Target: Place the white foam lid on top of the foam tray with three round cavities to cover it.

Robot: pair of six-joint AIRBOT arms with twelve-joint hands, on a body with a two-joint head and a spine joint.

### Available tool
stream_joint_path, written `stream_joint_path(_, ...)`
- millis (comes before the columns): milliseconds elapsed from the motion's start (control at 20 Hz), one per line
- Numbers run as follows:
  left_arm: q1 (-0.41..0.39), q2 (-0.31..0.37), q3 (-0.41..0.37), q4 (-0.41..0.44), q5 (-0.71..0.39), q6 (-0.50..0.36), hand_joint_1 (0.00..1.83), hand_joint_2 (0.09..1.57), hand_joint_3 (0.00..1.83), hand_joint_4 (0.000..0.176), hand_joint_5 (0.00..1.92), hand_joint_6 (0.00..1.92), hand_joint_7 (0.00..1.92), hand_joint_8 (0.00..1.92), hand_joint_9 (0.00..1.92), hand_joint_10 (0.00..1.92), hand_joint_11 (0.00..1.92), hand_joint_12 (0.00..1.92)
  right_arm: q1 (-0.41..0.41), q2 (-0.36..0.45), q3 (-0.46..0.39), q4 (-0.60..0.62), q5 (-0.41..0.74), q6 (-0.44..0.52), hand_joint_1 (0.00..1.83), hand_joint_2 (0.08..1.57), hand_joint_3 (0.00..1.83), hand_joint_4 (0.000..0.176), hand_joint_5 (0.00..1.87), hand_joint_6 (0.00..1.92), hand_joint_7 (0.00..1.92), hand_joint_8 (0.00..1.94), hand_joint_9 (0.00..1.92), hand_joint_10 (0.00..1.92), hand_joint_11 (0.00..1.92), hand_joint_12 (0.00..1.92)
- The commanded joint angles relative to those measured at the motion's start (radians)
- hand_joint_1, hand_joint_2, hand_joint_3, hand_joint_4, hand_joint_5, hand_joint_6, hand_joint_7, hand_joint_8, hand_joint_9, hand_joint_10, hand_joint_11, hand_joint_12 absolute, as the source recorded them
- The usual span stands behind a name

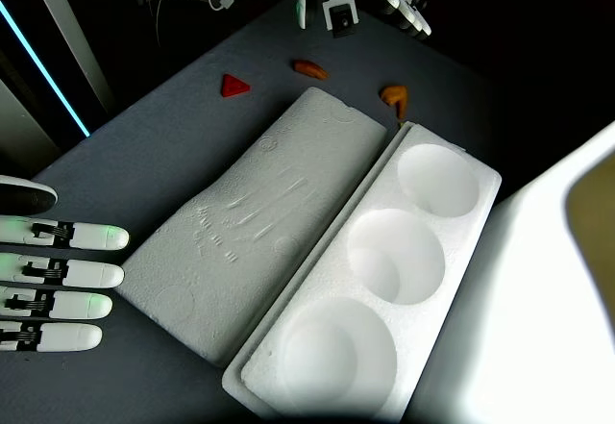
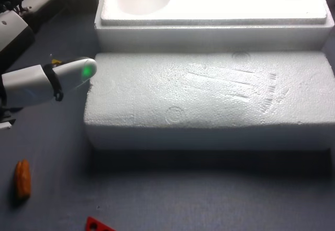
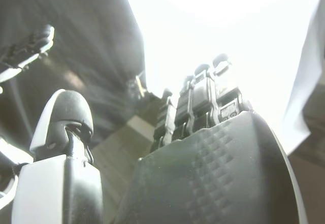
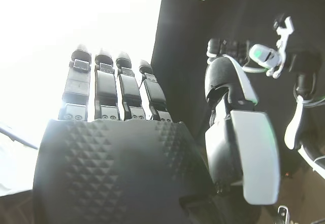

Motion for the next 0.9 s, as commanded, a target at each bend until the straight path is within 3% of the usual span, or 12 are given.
stream_joint_path(0, -0.01, 0.014, 0.0, -0.019, -0.114, -0.001, 0.51, 1.23, 0.01, 0.0, 0.04, 0.01, 0.0, 0.0, 0.0, 0.0, 0.0, 0.0, 0.002, 0.014, 0.006, 0.027, 0.114, -0.002, 0.45, 1.33, 0.01, 0.0, 0.0, 0.0, 0.0, 0.0, 0.0, 0.0, 0.0, 0.34)
stream_joint_path(50, -0.009, 0.014, -0.003, -0.021, -0.11, -0.001, 0.51, 1.22, 0.0, 0.0, 0.04, 0.01, 0.0, 0.0, 0.0, 0.0, 0.0, 0.0, 0.0, 0.014, 0.004, 0.035, 0.114, -0.003, 0.42, 1.32, 0.0, 0.0, 0.0, 0.0, 0.0, 0.0, 0.0, 0.0, 0.0, 0.2)
stream_joint_path(150, -0.006, 0.015, -0.007, -0.028, -0.105, 0.002, 0.51, 1.21, 0.0, 0.0, 0.04, 0.01, 0.0, 0.0, 0.0, 0.0, 0.0, 0.0, -0.004, 0.013, 0.0, 0.052, 0.115, -0.008, 0.39, 1.31, 0.0, 0.0, 0.0, 0.0, 0.0, 0.0, 0.0, 0.0, 0.0, 0.18)
stream_joint_path(200, 0.001, 0.015, -0.011, -0.039, -0.103, 0.008, 0.52, 1.21, 0.0, 0.0, 0.03, 0.0, 0.0, 0.0, 0.0, 0.0, 0.0, 0.0, -0.007, 0.012, -0.003, 0.064, 0.115, -0.013, 0.41, 1.32, 0.0, 0.0, 0.0, 0.0, 0.0, 0.0, 0.0, 0.0, 0.0, 0.43)
stream_joint_path(400, 0.062, 0.027, -0.042, -0.11, -0.119, 0.025, 0.5, 1.14, 0.0, 0.0, 0.0, 0.0, 0.0, 0.0, 0.0, 0.0, 0.0, 0.0, -0.03, -0.012, -0.004, 0.115, 0.115, -0.019, 0.48, 1.27, 0.0, 0.0, 0.0, 0.0, 0.0, 0.0, 0.0, 0.0, 0.0, 0.49)
stream_joint_path(550, 0.108, 0.038, -0.064, -0.156, -0.132, 0.026, 0.45, 1.07, 0.0, 0.0, 0.0, 0.0, 0.0, 0.0, 0.0, 0.0, 0.0, 0.0, -0.043, -0.027, -0.005, 0.145, 0.114, -0.019, 0.46, 1.17, 0.0, 0.0, 0.0, 0.0, 0.0, 0.0, 0.0, 0.0, 0.0, 0.31)
stream_joint_path(700, 0.155, 0.054, -0.079, -0.182, -0.104, 0.026, 0.44, 1.03, 0.0, 0.0, 0.0, 0.0, 0.0, 0.0, 0.0, 0.0, 0.0, 0.0, -0.051, -0.044, -0.004, 0.169, 0.105, -0.024, 0.47, 1.14, 0.0, 0.0, 0.0, 0.0, 0.0, 0.0, 0.0, 0.0, 0.0, 0.38)
stream_joint_path(850, 0.166, 0.063, -0.079, -0.167, -0.024, 0.025, 0.41, 1.02, 0.0, 0.0, 0.0, 0.0, 0.0, 0.0, 0.0, 0.0, 0.0, 0.0, -0.049, -0.058, 0.003, 0.183, 0.076, -0.029, 0.48, 1.13, 0.0, 0.0, 0.0, 0.0, 0.0, 0.0, 0.0, 0.0, 0.0, 0.63)
